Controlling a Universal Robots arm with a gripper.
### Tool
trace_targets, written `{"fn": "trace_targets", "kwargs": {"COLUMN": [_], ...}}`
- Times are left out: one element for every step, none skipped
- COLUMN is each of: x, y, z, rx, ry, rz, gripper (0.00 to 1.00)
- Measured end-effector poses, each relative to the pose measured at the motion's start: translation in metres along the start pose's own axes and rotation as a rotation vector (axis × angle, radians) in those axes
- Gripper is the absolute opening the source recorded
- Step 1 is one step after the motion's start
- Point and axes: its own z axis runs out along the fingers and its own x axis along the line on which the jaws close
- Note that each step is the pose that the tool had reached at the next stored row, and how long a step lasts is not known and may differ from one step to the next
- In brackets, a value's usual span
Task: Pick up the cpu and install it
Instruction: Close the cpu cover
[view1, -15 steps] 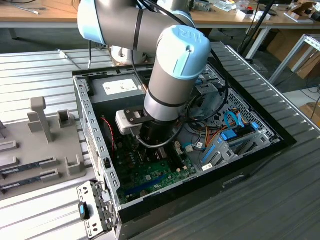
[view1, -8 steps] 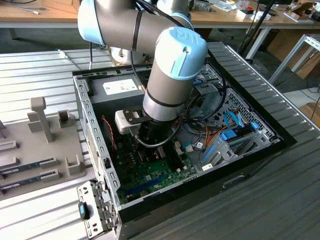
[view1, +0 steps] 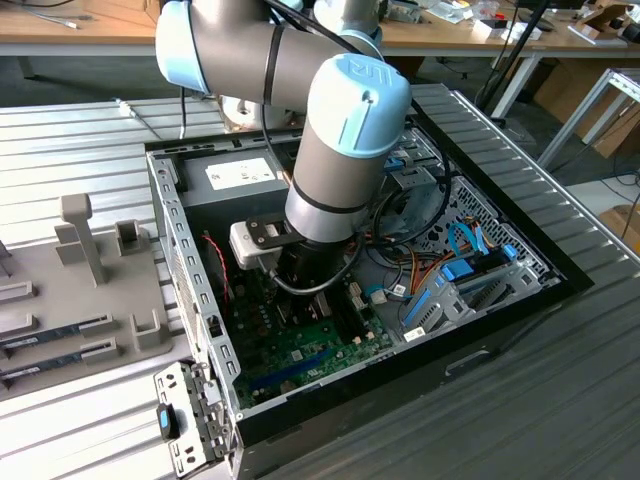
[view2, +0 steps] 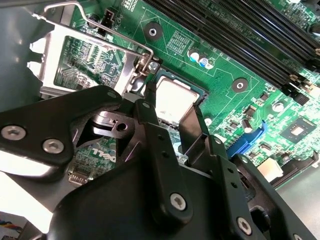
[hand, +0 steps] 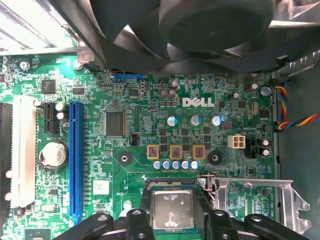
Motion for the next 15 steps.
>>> {"fn": "trace_targets", "kwargs": {"x": [0.0000, 0.0000, 0.0000, 0.0000, 0.0000, 0.0000, 0.0000, 0.0000, 0.0000, 0.0000, 0.0000, 0.0000, 0.0000, 0.0000, -0.0001], "y": [0.0000, 0.0000, 0.0000, 0.0000, 0.0000, 0.0000, 0.0000, 0.0000, 0.0000, 0.0000, 0.0000, 0.0000, 0.0000, 0.0000, 0.0003], "z": [0.0000, 0.0000, 0.0001, 0.0000, 0.0000, 0.0001, 0.0001, 0.0002, 0.0002, 0.0002, 0.0002, 0.0002, 0.0003, 0.0002, 0.0003], "rx": [0.0000, 0.0000, 0.0000, -0.0001, -0.0001, 0.0000, 0.0000, 0.0000, 0.0000, 0.0000, 0.0000, 0.0000, 0.0000, 0.0000, 0.0001], "ry": [0.0000, 0.0001, 0.0001, 0.0002, 0.0002, 0.0001, 0.0001, 0.0001, 0.0000, 0.0001, 0.0000, 0.0000, 0.0000, 0.0001, -0.0001], "rz": [0.000, 0.000, 0.000, 0.000, 0.000, 0.000, 0.000, 0.000, 0.000, 0.000, 0.000, 0.000, 0.000, 0.000, 0.000], "gripper": [0.44, 0.44, 0.44, 0.44, 0.43, 0.42, 0.42, 0.42, 0.42, 0.42, 0.42, 0.42, 0.42, 0.42, 0.42]}}
